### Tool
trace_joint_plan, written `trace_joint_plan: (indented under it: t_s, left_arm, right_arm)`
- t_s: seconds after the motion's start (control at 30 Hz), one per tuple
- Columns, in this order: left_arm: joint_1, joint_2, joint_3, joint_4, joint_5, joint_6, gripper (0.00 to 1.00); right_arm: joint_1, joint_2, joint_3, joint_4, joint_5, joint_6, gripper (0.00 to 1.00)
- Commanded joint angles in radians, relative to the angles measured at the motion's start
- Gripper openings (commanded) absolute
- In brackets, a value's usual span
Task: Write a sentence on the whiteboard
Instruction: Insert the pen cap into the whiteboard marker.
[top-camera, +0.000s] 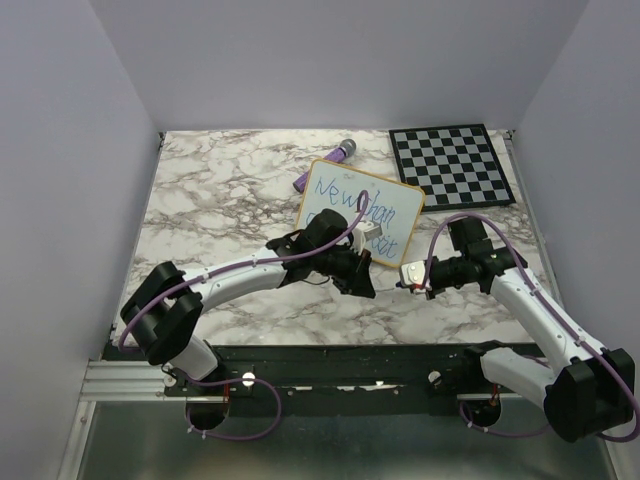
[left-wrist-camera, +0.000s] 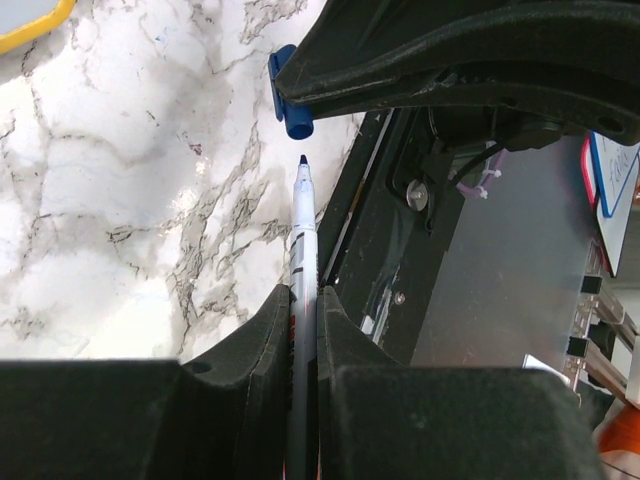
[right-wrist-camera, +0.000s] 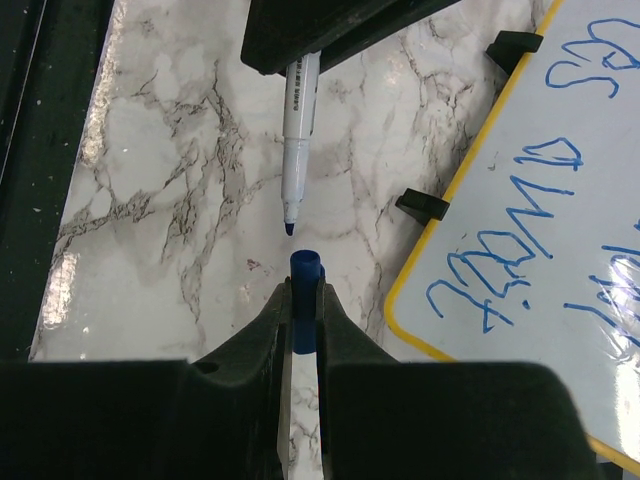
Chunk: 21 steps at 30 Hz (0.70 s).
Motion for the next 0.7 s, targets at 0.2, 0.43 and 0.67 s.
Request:
trace_joint_plan:
  t_s: [0.2, 0.43, 0.67]
  left_arm:
    - [-0.001, -0.01, 0.051, 0.003, -0.015, 0.006, 0.0]
    - [-0.001, 0.015, 0.066, 0.0, -0.013, 0.008, 0.0]
    - [-0.001, 0.016, 0.068, -0.012, -0.024, 0.017, 0.0]
  right_arm:
    - [0.007, 0.001, -0.009, 0.012, 0.003, 0.007, 0.11]
    - [0.009, 0.001, -0.006, 0.007, -0.003, 0.007, 0.11]
    - [0.007, 0.007, -0.002, 0.009, -0.003, 0.016, 0.11]
